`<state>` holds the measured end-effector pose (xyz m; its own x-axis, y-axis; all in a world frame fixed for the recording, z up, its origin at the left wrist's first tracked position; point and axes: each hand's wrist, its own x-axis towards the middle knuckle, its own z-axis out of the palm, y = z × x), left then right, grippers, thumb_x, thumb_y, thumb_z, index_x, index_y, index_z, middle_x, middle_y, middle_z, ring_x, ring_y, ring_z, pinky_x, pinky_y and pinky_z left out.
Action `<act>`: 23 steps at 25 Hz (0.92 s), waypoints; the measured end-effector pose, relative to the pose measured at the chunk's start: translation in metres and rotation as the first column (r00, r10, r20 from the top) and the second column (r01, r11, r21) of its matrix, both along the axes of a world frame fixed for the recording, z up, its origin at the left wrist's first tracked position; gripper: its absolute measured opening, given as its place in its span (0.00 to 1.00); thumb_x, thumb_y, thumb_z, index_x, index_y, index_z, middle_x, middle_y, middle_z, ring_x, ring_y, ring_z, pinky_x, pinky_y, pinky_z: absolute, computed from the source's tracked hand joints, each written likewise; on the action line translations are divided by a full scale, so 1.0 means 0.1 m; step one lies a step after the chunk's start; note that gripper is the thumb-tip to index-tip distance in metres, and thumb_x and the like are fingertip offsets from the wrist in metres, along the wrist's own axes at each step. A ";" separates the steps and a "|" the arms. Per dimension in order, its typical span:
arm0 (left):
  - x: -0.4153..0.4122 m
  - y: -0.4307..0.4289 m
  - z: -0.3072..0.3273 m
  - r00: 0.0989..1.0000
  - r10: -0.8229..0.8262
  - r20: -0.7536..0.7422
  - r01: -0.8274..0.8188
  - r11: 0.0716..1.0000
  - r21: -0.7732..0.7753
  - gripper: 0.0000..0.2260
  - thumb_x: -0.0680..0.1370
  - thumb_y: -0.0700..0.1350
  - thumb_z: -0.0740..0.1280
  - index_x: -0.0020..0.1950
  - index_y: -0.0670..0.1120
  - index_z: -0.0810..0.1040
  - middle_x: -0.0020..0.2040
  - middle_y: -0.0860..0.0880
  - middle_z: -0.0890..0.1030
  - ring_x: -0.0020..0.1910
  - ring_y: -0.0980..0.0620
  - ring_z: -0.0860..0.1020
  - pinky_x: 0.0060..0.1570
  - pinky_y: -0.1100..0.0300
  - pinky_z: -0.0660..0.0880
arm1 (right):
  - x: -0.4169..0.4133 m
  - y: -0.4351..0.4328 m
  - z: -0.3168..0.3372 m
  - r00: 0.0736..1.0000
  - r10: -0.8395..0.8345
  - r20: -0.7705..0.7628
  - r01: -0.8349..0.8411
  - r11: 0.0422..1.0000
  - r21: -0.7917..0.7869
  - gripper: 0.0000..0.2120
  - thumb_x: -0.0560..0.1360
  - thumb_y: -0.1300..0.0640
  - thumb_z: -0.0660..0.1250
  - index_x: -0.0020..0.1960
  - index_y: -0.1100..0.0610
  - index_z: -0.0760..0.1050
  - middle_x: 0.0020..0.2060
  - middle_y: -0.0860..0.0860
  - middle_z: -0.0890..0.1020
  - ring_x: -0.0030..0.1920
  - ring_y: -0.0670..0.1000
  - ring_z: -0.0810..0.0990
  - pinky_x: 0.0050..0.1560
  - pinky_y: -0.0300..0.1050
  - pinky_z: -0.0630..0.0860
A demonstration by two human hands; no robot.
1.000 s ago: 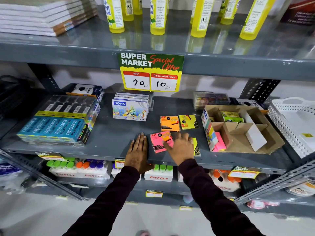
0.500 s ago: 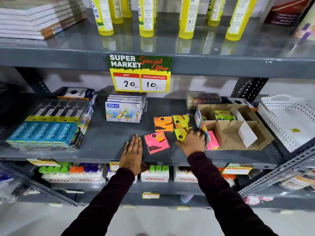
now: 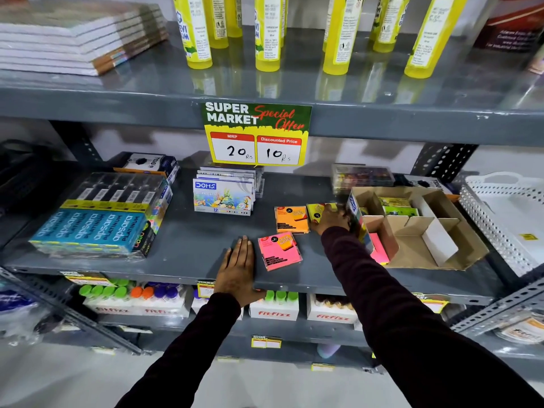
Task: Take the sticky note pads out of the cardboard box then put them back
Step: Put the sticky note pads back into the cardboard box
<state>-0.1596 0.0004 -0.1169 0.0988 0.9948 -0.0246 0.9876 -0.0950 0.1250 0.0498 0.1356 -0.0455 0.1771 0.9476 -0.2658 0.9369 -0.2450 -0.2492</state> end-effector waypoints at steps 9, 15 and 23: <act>0.02 -0.02 0.03 1.000 -0.001 -0.008 0.001 1.000 0.005 0.54 0.67 0.66 0.68 0.76 0.39 0.40 0.79 0.41 0.43 0.78 0.45 0.44 0.76 0.50 0.41 | -0.02 -0.45 0.26 0.991 0.025 0.131 -0.056 0.969 0.241 0.37 0.73 0.43 0.68 0.71 0.64 0.60 0.66 0.70 0.68 0.68 0.68 0.66 0.67 0.59 0.67; -0.01 0.00 -0.03 0.998 -0.006 -0.062 0.006 1.000 0.005 0.54 0.68 0.68 0.66 0.75 0.38 0.39 0.79 0.40 0.43 0.78 0.44 0.43 0.76 0.50 0.41 | 1.00 -0.90 0.53 0.981 -0.176 0.078 0.130 0.904 0.407 0.39 0.73 0.42 0.67 0.71 0.67 0.60 0.61 0.71 0.74 0.65 0.67 0.71 0.66 0.58 0.64; -0.01 0.02 -0.03 0.998 -0.014 -0.064 0.013 1.000 -0.021 0.56 0.66 0.72 0.64 0.75 0.38 0.39 0.78 0.39 0.41 0.78 0.44 0.42 0.76 0.49 0.40 | 1.72 -0.81 0.11 0.931 -0.248 -0.268 0.279 0.956 0.086 0.34 0.79 0.45 0.61 0.76 0.63 0.55 0.72 0.65 0.66 0.73 0.64 0.64 0.73 0.57 0.61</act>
